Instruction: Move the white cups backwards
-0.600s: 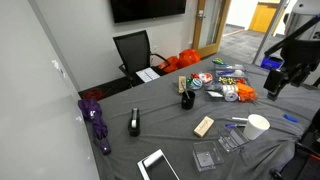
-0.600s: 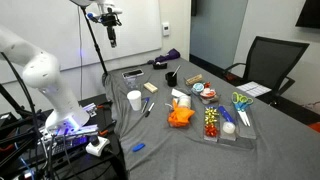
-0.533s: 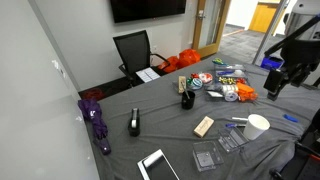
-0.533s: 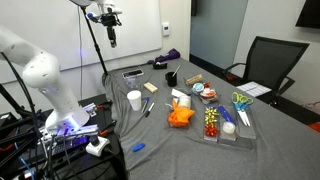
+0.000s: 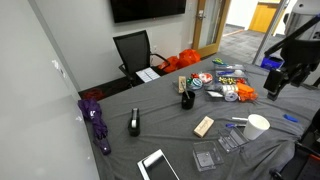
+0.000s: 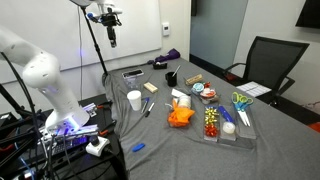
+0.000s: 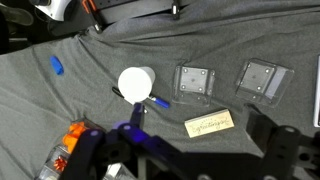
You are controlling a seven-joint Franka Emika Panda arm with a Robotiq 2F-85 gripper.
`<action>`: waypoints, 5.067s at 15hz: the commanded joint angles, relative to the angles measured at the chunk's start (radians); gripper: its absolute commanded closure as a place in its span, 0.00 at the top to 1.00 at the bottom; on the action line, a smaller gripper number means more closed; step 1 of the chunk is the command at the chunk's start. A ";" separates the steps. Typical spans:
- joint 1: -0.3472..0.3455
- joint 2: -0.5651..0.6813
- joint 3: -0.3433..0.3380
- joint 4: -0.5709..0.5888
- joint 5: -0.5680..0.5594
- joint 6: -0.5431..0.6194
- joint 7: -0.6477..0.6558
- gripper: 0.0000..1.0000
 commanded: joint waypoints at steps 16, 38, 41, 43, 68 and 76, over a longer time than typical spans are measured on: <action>0.034 -0.031 -0.159 -0.072 0.047 0.147 -0.161 1.00; -0.007 0.002 -0.363 -0.389 0.125 0.514 -0.484 1.00; -0.016 0.014 -0.343 -0.412 0.090 0.573 -0.455 1.00; -0.002 0.004 -0.356 -0.395 0.108 0.533 -0.464 1.00; -0.057 0.395 -0.295 -0.437 -0.158 0.911 -0.190 1.00; -0.051 0.488 -0.315 -0.436 -0.290 0.993 -0.083 1.00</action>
